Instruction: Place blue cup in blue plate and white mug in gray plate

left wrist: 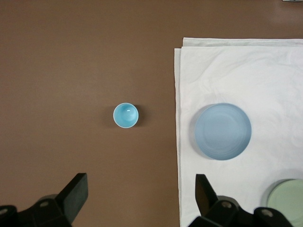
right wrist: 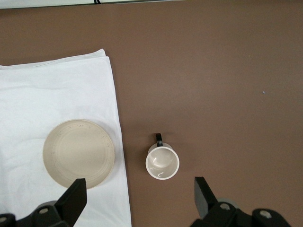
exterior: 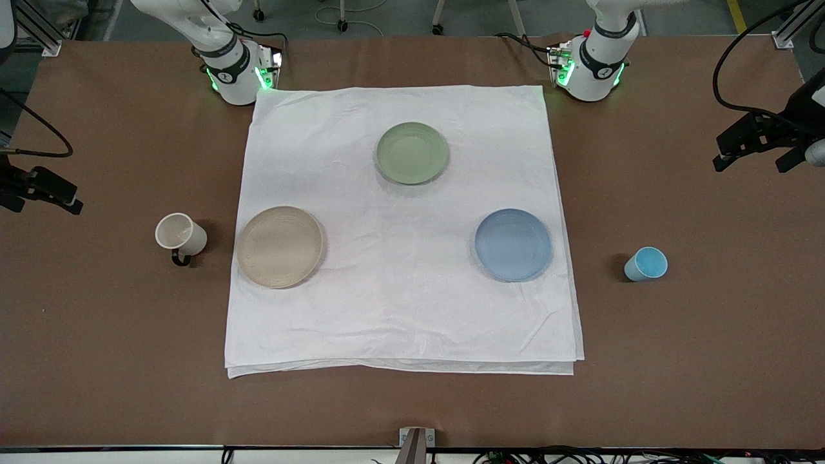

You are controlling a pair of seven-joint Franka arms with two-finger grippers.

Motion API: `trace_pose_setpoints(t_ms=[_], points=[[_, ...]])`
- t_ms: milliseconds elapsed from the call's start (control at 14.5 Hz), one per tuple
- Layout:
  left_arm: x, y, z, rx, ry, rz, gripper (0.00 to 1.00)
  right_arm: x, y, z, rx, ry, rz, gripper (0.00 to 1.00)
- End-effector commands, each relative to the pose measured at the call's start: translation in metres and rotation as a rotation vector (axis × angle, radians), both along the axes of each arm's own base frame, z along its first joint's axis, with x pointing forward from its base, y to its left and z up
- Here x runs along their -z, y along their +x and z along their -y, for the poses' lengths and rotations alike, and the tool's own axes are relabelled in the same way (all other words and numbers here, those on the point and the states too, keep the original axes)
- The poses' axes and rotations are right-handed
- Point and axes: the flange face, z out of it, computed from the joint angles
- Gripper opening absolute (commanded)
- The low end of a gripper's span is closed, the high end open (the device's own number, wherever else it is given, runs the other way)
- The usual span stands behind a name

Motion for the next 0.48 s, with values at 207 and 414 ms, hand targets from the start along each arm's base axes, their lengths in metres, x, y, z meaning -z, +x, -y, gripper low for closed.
trace_pose_setpoints(t_ms=[207, 414], points=[[-0.002, -0.001, -0.002, 0.001, -0.003, -0.02, 1.0, -0.002, -0.009, 0.0, 0.013, -0.013, -0.003, 1.0], [0.006, 0.0, -0.009, -0.026, -0.008, -0.04, 1.0, 0.013, -0.004, 0.005, 0.021, -0.013, -0.018, 1.0]])
